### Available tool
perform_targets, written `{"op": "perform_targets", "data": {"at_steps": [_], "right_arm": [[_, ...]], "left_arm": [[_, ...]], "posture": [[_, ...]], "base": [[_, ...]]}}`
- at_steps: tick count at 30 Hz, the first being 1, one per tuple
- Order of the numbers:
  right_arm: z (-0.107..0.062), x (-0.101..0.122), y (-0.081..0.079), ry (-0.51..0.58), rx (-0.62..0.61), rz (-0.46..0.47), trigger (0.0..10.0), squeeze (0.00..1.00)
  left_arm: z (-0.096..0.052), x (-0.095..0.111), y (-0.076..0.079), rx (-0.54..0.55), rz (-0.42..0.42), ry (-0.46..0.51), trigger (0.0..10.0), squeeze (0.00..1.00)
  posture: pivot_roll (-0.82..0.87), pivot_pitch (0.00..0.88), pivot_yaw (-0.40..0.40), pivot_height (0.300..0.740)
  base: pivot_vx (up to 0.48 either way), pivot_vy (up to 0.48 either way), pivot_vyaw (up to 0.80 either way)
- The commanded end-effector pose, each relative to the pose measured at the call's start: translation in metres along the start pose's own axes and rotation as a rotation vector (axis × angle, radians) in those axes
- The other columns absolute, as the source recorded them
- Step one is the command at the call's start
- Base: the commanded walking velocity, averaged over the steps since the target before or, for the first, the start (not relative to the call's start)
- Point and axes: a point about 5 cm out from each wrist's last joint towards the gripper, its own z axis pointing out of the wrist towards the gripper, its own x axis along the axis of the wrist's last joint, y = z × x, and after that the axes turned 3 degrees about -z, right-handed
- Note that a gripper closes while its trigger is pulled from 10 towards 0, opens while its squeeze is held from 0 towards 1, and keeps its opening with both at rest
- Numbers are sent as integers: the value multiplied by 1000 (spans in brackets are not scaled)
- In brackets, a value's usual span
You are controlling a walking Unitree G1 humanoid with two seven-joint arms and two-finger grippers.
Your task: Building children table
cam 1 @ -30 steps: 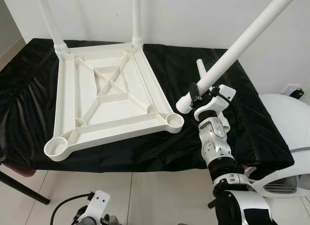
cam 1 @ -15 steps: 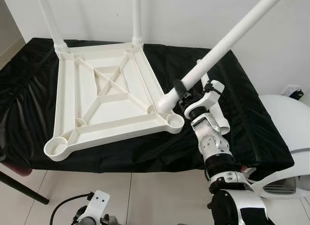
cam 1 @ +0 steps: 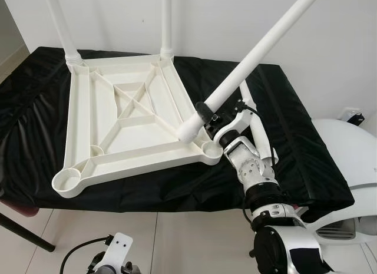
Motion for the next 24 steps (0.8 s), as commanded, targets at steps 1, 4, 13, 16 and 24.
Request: {"op": "perform_targets", "data": {"at_steps": [1,4,13,16,24], "right_arm": [[-4,-16,7,-74,-41,104,10000,0],[-7,-22,10,-94,-69,248,10000,0],[-13,-34,15,-109,-110,480,10000,0],[-14,-37,14,-114,-118,525,10000,0],[-18,-38,16,-89,-143,713,10000,0]], "left_arm": [[-7,-35,22,-70,-10,-125,10000,0],[-8,-38,23,-70,-14,-132,10000,0],[-11,-47,21,-63,-26,-150,10000,0],[-12,-49,20,-62,-30,-154,10000,0],[-16,-59,20,-66,-28,-167,10000,0]], "posture": [[95,0,-63,740],[100,0,-64,740],[100,5,-59,740],[97,15,-57,740],[91,34,-49,740]], "base": [[0,0,0],[0,0,0],[0,0,0],[0,0,0],[0,0,0]]}}
